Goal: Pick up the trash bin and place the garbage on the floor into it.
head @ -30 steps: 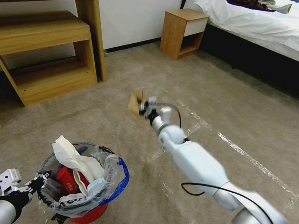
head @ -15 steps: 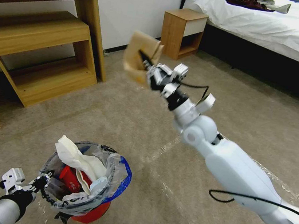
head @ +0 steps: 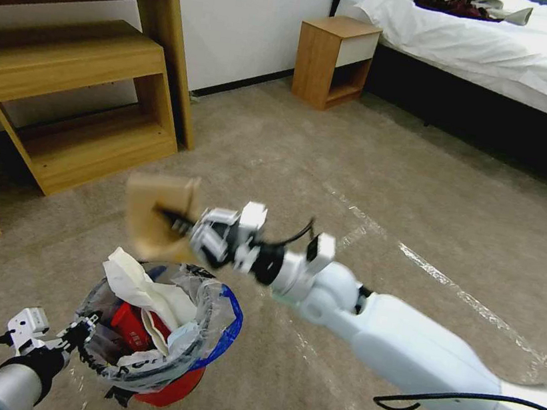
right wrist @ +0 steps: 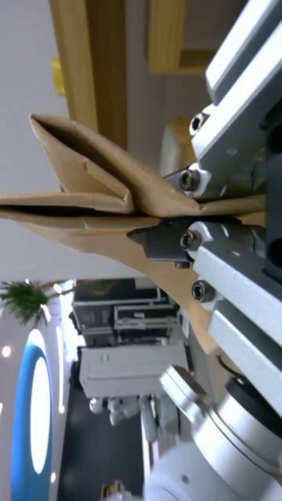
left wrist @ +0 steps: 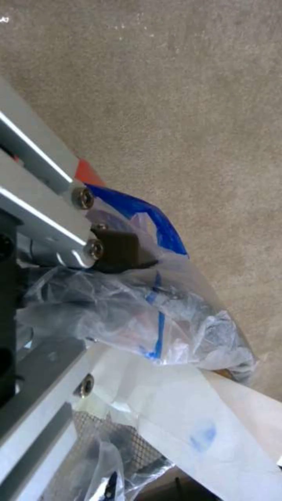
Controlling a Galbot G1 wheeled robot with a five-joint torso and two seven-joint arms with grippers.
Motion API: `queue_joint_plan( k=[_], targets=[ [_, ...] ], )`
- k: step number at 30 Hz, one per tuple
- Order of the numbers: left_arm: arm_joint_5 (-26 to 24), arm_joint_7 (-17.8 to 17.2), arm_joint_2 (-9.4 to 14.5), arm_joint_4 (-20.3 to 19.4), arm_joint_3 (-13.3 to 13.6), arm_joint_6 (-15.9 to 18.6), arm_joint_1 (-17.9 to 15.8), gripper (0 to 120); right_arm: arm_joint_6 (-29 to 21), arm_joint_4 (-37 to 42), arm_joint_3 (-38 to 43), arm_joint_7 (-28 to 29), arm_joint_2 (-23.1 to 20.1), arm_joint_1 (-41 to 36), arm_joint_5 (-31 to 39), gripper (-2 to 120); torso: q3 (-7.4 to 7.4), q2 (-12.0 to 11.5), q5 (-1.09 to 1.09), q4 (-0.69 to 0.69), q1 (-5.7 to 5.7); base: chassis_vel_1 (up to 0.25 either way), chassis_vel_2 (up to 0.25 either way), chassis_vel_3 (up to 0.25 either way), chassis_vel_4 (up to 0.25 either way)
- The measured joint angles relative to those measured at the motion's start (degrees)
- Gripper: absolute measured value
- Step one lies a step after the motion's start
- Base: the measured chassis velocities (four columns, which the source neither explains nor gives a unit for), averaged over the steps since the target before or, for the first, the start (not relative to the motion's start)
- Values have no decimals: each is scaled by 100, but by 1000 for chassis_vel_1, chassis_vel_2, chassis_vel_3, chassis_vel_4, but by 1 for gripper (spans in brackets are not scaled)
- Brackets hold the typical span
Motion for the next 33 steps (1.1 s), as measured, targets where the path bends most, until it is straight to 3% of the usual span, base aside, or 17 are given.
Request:
queue_joint_plan(
  k=[27, 33],
  targets=[
    [82, 23, -98, -37, 48, 4, 112, 0, 111, -960, -798, -290, 158, -24, -298, 0, 0, 0, 0, -1, 0, 0, 0, 0, 0],
    [80, 20, -79, -38, 10, 8, 102, 0, 191, -1444, -847, -310, 374, -137, -299, 0, 0, 0, 0, -1, 0, 0, 0, 0, 0]
  ],
)
